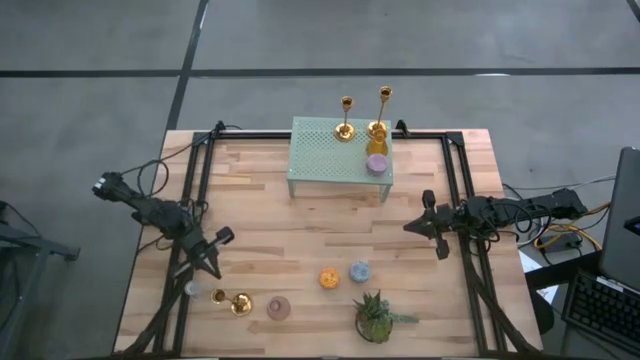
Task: Pick & Place candle stick holders
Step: Put the gold candle holder on the shelf
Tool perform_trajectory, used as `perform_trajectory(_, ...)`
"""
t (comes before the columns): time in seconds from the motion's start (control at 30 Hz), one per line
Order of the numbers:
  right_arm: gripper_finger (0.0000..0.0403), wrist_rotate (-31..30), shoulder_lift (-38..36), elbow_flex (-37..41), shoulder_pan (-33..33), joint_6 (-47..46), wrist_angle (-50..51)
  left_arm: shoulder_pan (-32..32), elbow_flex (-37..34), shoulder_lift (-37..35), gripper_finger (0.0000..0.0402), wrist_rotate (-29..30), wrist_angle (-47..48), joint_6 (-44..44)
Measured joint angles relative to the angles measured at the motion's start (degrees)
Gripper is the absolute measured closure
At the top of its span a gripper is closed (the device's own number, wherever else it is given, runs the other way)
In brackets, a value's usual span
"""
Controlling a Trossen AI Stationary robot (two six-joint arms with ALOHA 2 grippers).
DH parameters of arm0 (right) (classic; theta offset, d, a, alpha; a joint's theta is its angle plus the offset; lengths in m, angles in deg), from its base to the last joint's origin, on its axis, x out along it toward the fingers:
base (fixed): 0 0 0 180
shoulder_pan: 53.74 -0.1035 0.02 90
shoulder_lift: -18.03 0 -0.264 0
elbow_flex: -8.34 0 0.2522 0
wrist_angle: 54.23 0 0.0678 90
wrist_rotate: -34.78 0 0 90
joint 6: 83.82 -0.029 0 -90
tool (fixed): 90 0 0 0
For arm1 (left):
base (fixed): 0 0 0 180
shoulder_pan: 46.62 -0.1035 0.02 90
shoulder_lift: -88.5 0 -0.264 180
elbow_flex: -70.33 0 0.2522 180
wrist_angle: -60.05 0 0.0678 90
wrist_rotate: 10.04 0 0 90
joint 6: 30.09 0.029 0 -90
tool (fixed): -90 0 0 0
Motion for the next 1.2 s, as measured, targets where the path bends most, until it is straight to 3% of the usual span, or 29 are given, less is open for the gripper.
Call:
perform_trajectory(0.37, 0.0385, 0.0, 0.0, 0.0, 0.01, 0.0, -0.01, 3.73, -0.48, 3.53, 0.0396, -1.69, -3.17, 0.58)
perform_trajectory(0.6, 0.0385, -0.02, 0.02, 0.0, 0.02, 0.0, -0.02, 4.3, -0.48, 8.47, 0.0392, 4.87, -7.29, -0.53)
perform_trajectory(0.93, 0.0385, 0.0, 0.02, 0.0, 0.0, 0.0, -0.02, 5.47, -0.48, 16.9, 0.0321, 4.75, -12.56, -4.51)
perform_trajectory(1.2, 0.0385, -0.01, 0.02, 0.0, 0.0, 0.0, -0.01, 9.56, -0.51, 21.09, 0.0287, 5.01, -17.43, -6.36)
